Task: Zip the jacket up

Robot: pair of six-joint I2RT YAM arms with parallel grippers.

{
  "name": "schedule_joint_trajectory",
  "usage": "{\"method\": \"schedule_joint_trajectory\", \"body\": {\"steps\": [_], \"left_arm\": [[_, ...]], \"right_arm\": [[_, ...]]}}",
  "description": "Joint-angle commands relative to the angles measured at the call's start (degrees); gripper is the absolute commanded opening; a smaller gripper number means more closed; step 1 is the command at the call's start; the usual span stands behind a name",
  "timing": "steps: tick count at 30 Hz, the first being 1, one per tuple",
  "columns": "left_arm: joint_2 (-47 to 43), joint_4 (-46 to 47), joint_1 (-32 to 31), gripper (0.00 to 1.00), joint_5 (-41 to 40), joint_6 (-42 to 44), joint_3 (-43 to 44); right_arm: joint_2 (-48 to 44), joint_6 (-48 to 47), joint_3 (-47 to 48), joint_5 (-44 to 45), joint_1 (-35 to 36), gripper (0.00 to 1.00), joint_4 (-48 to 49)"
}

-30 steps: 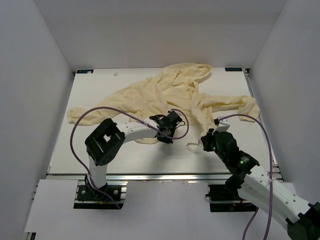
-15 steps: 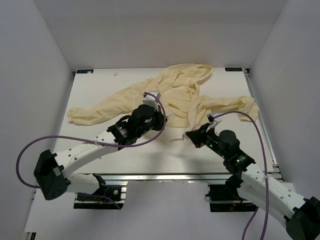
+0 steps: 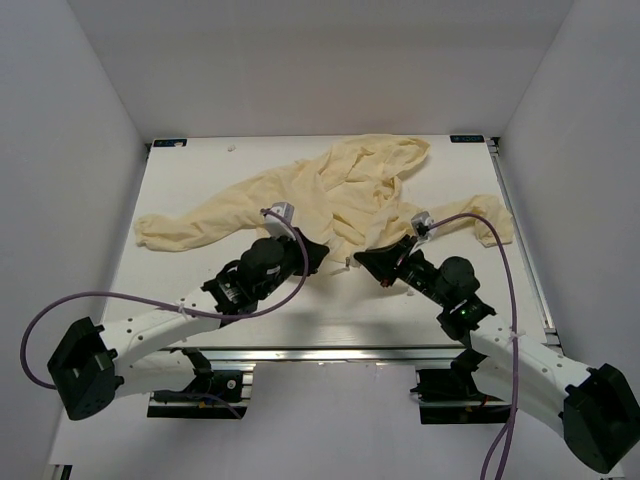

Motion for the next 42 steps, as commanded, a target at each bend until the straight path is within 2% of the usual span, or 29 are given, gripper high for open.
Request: {"method": "schedule_joint_trajectory", "body": {"steps": [1, 4, 6, 7, 9, 10, 11, 16, 17, 18, 20, 21, 22, 23, 26, 29, 30, 34, 37, 42], "left_arm": [[-4.06, 10.29, 0.04, 0.0, -1.53, -7.07, -4.36], [-5.12, 15.39, 0.04, 0.0, -1.8, -10.77, -8.41], [-4.51, 15.42, 0.04, 0.0, -0.23, -11.39, -7.98], [-3.46, 10.28, 0.04, 0.0, -0.04, -11.65, -6.76], [-2.14, 6.11, 0.04, 0.0, 2.49, -10.61, -4.91], [-0.74, 0.44, 0.04, 0.0, 4.77, -10.16, -2.9], [0.06, -2.49, 0.04, 0.0, 6.79, -8.51, -1.92], [5.94, -25.58, -0.05, 0.02, 21.27, -3.4, 5.11], [7.34, -28.16, -0.31, 0.09, 22.53, -2.09, 5.38], [7.97, -29.75, -0.66, 0.29, 24.2, -1.03, 5.56], [9.28, -34.76, -1.1, 0.54, 29.54, 1.69, 6.17], [9.55, -35.64, -1.01, 0.64, 31.4, 2.58, 6.35], [9.9, -39.05, -1.27, 0.9, 31.95, 2.93, 6.96], [10.17, -40.73, -1.19, 0.98, 32.21, 3.81, 8.36], [11.57, -47.67, -1.19, 0.98, 29.5, 5.56, 11.79], [14.73, -56.81, -1.19, 0.98, 19.94, 6.71, 20.04], [16.66, -60.66, -1.19, 0.98, 14.34, 6.72, 24.59], [22.63, -66.32, -1.1, 0.98, 2.17, 7.59, 32.27], [26.68, -64.66, -1.1, 0.98, 3.11, 13.54, 35.26], [31.7, -59.13, -1.1, 0.98, 12.07, 21.03, 35.7]], "right_arm": [[1.23, 4.58, -1.05, -0.23, -0.25, 0.0, 9.03], [2.55, 5.37, -0.8, 0.57, -0.34, 0.0, 4.93], [3.07, 6.16, -0.53, 0.48, -0.26, 0.0, 2.02], [2.9, 6.25, -0.62, 0.57, -0.25, 0.0, 0.26], [0.98, 6.6, -1.23, 3.1, -0.25, 0.0, -7.2], [-0.08, 6.61, -1.76, 4.51, -0.25, 0.0, -9.66], [-1.57, 6.61, -2.11, 6.53, -0.25, 0.0, -15.69], [-11.77, 6.34, -0.54, 22.87, -0.34, 0.0, -34.97], [-12.65, 6.17, 0.17, 24.63, -0.34, 0.0, -37.53], [-13.7, 6.08, 1.04, 26.65, -0.34, 0.0, -41.29], [-13.97, 5.64, 1.84, 27.63, -0.43, 0.0, -43.43], [-13.8, 5.55, 2.28, 27.99, -0.43, 0.0, -45.44], [-13.54, 5.64, 3.24, 28.16, -0.43, 0.0, -46.42], [-13.01, 5.38, 3.68, 28.08, -0.52, 0.0, -47.3], [-12.92, 4.5, 4.57, 28.08, -0.43, 0.0, -49.15], [-13.62, 3.71, 4.39, 27.99, -0.43, 0.0, -49.15], [-13.8, 3.53, 4.3, 28.08, -0.43, 0.0, -48.98], [-13.45, 2.74, 4.3, 27.9, -0.43, 0.0, -48.98], [-12.74, 2.21, 4.39, 27.99, -0.43, 0.0, -49.06], [-13.0, 1.86, 4.39, 28.96, -0.43, 0.0, -49.77]]}}
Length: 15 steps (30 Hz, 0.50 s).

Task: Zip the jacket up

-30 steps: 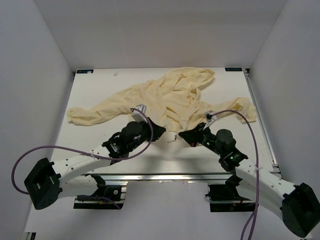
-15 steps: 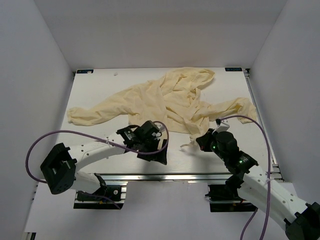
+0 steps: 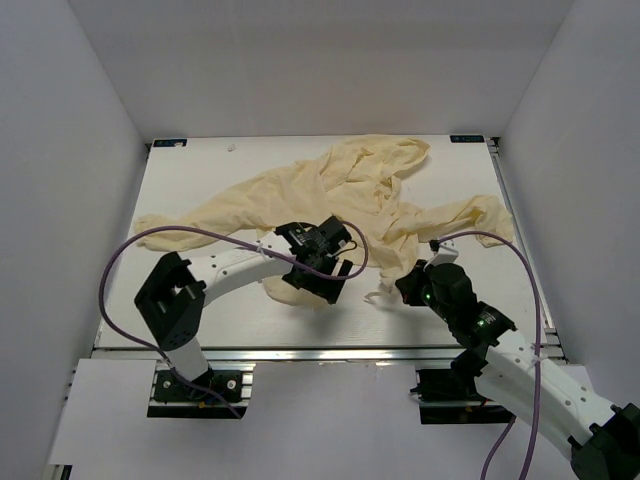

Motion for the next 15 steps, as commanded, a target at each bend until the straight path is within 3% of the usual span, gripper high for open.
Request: {"method": "schedule_joint_trajectory", "body": {"steps": [1, 15], "left_arm": [[0.73, 1.71, -0.07, 0.98, 5.43, 7.68, 1.22], [9.08, 2.5, -0.07, 0.98, 4.75, 7.43, 2.19]], "right_arm": [[-0.7, -1.14, 2.1, 2.01, -0.19, 0.0, 0.33], [-2.19, -1.57, 0.87, 2.89, -0.1, 0.0, -0.11]]}}
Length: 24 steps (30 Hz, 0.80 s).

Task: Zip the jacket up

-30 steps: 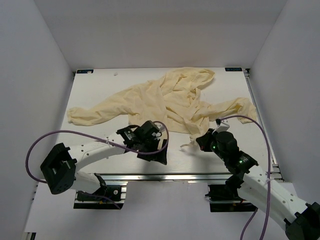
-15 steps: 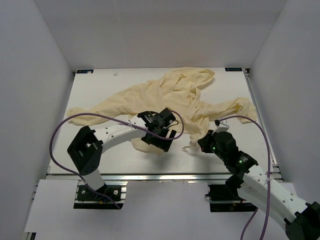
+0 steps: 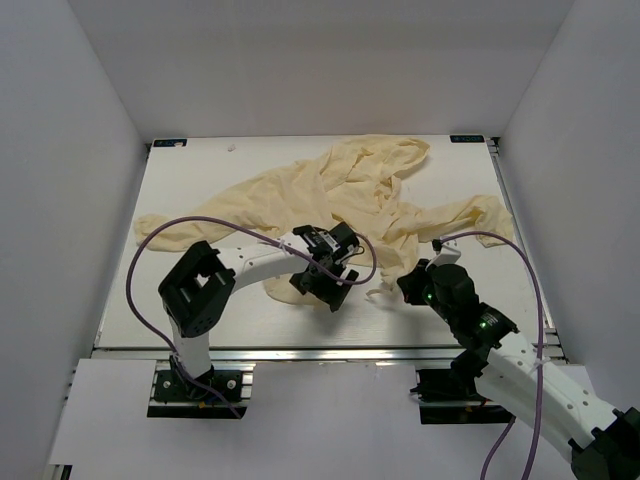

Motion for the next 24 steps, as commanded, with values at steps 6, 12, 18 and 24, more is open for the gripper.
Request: {"method": "schedule_joint_trajectory", "body": {"steps": [6, 12, 18, 24], "left_arm": [[-0.25, 2.38, -0.07, 0.77, 1.26, -1.12, -1.63], [0.19, 3.0, -0.07, 0.7, -0.14, -1.65, -2.07], [0.54, 2.65, -0.07, 0.66, -0.59, -1.56, -3.48], [1.16, 2.82, -0.07, 0.54, 0.2, -1.47, -4.27]], "right_arm": [[-0.79, -0.83, 0.6, 1.58, -0.1, 0.0, 0.09], [-1.32, -0.57, 0.25, 2.37, -0.1, 0.0, 0.0], [-0.71, -0.66, 0.25, 3.07, -0.1, 0.0, 0.26], [-0.18, -0.83, 0.42, 3.33, -0.19, 0.0, 0.53]]}}
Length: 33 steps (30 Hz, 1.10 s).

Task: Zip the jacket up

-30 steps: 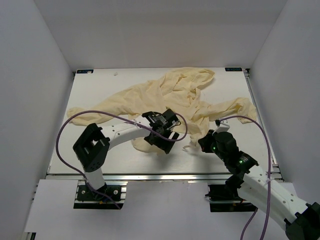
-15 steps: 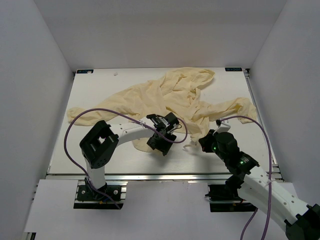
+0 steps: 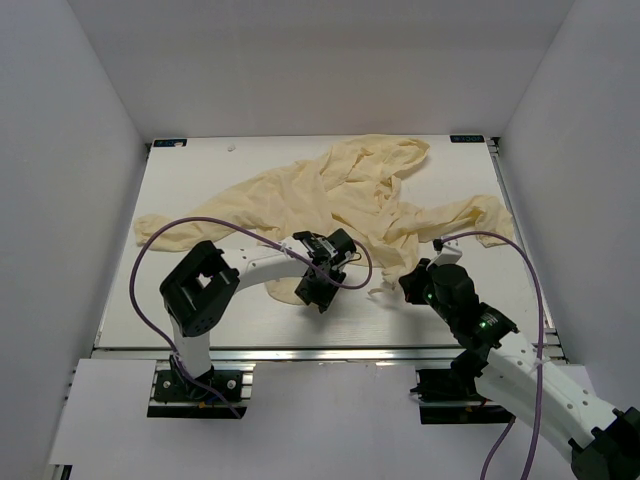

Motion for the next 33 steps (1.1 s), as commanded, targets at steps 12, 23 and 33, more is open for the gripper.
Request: {"method": "schedule_joint_trajectory", "body": {"steps": [12, 23, 33], "left_arm": [[0.73, 2.3, -0.07, 0.0, 1.08, 0.36, 0.28], [-5.07, 6.96, 1.42, 0.0, -1.73, -4.55, 4.85], [-16.57, 27.58, 5.81, 0.0, 2.99, -14.05, 1.26]], "right_arm": [[0.04, -0.55, 0.36, 1.68, -0.1, 0.0, 0.44], [-2.94, -5.55, 1.76, -0.87, -0.1, 0.0, 1.75], [-6.37, -7.58, 1.24, -12.29, -0.1, 0.0, 8.16]]}}
